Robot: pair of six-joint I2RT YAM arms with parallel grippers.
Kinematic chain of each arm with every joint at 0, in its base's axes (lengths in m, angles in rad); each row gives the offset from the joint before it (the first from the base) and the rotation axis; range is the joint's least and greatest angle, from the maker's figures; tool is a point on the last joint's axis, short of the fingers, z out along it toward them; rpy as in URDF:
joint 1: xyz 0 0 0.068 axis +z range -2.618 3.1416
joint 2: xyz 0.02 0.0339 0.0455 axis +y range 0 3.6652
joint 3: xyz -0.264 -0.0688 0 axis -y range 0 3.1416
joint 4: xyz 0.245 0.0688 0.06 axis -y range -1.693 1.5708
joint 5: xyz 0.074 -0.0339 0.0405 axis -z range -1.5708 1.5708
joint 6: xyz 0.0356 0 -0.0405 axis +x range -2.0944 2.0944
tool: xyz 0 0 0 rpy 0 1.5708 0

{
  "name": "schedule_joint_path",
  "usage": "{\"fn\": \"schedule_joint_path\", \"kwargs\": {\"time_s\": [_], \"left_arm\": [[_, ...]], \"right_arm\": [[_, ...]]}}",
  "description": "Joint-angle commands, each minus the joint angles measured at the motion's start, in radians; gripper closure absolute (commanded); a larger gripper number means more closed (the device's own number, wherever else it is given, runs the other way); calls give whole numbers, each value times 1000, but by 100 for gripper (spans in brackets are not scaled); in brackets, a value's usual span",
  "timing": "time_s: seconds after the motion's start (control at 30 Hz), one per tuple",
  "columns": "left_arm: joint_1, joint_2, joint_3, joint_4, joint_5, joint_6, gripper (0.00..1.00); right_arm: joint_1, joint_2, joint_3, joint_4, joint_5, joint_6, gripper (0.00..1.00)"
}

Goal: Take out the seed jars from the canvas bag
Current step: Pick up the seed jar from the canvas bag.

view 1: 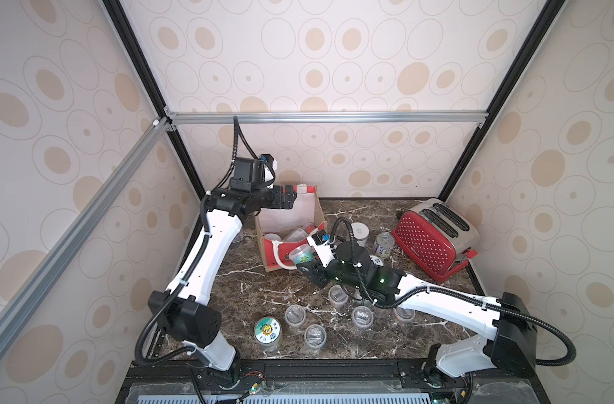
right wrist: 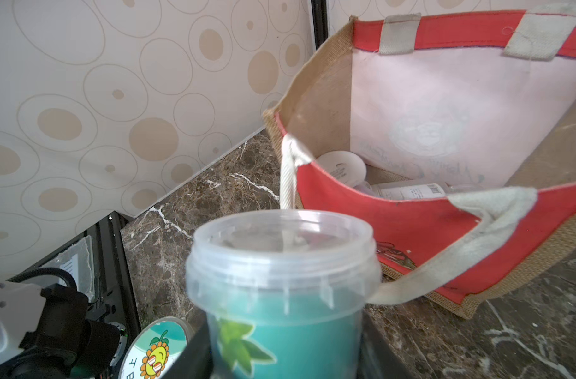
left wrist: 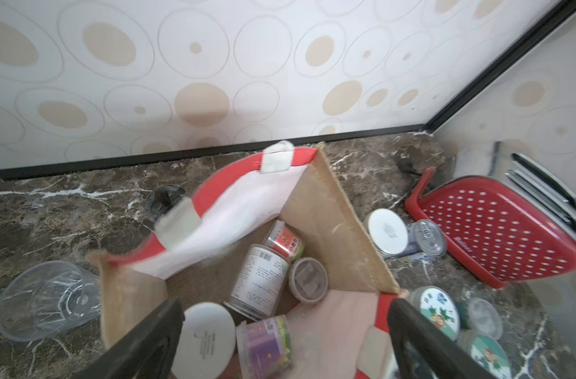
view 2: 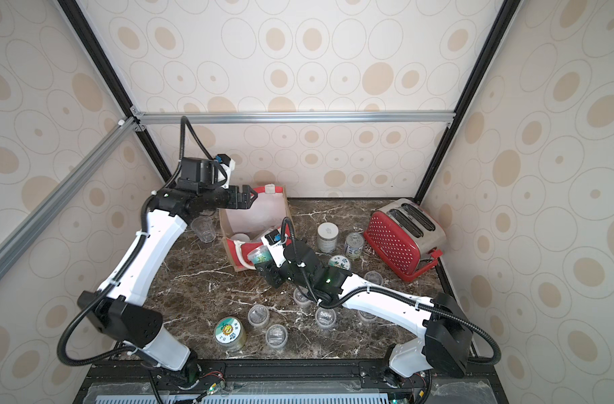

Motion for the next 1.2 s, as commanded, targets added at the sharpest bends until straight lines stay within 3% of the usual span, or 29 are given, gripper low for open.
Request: {"fn": "schedule_joint_path", "kwargs": {"time_s": [0.0,0.17,0.43,0.8,1.17], "left_arm": [[-1,-86,-80,-58,147,-41,2],[-3,-255,-288,1,369,-111,2],[-15,-399,-577,118,546,-230,2],[-39,-472,-784,263,638,-320,3],[-54,-459,-827,316,653,-348,21]], "right_arm": [[5,-27,10,-33,-13,-50,50],[6,-33,17,-57,-32,-80,50],[13,-23,41,-77,-49,-99,50],[33,-1,61,-86,-62,-98,50],[52,25,82,-106,-71,-107,49]]}}
